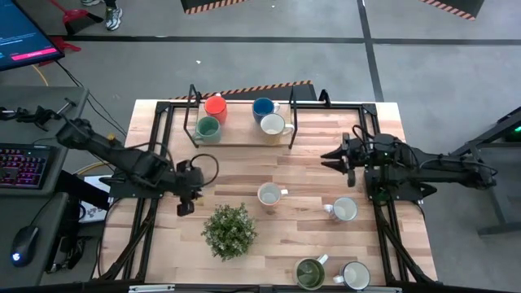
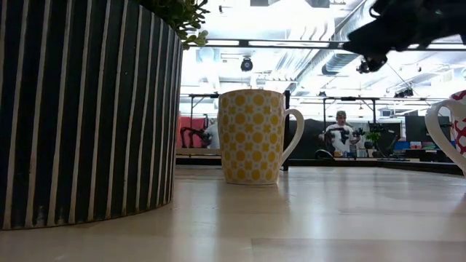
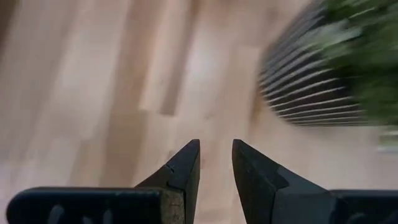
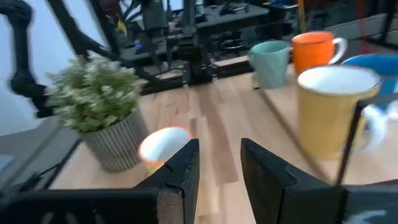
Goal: Place coffee mugs
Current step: Put the yellow patterned mug on the shelf
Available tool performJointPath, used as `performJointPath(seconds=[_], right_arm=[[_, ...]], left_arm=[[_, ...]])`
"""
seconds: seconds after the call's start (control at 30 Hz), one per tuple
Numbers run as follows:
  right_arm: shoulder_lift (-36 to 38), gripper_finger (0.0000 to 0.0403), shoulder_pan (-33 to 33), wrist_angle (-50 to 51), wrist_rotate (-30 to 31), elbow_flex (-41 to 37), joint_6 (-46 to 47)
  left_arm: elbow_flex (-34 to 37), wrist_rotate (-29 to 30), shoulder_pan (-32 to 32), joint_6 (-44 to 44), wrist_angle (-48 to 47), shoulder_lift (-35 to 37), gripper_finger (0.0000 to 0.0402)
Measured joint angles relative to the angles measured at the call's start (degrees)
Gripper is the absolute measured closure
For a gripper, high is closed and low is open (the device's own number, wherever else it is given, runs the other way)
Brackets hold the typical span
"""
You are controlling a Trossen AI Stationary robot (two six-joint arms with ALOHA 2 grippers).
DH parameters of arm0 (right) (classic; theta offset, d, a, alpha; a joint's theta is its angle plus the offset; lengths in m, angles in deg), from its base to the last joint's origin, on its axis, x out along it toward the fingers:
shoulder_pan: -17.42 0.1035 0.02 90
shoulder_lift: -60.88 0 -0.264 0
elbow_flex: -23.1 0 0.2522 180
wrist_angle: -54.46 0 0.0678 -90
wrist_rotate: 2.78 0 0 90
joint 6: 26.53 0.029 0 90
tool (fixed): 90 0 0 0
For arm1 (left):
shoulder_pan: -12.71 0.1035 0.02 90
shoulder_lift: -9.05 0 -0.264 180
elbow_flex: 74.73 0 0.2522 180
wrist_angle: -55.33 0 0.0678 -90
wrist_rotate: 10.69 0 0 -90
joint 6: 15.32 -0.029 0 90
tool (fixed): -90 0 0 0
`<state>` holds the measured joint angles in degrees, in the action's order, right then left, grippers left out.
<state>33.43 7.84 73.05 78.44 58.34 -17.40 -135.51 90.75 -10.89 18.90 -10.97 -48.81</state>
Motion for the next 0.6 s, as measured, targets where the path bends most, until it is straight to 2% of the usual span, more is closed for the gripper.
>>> performJointPath(seconds=[0.13,0.3,0.5,0.6], right_arm=[[-8.17,0.0304,-0.02,0.77,0.9,5.97,-2.32],[-21.38,0.0304,-0.01,11.22,1.82,18.02,-7.22],[-36.97,0.0304,-0.02,27.05,1.03,33.42,-14.07],[-43.58,0.0304,0.02,32.53,-2.99,38.87,-14.86]], left_arm=[[4.5,6.09,-0.21,2.77,0.1,2.31,0.032],[7.93,13.18,-0.19,1.43,6.6,2.8,0.032],[11.45,13.67,-0.05,-1.71,13.46,2.75,0.032],[11.76,13.66,-0.04,-1.4,12.62,2.76,0.032]])
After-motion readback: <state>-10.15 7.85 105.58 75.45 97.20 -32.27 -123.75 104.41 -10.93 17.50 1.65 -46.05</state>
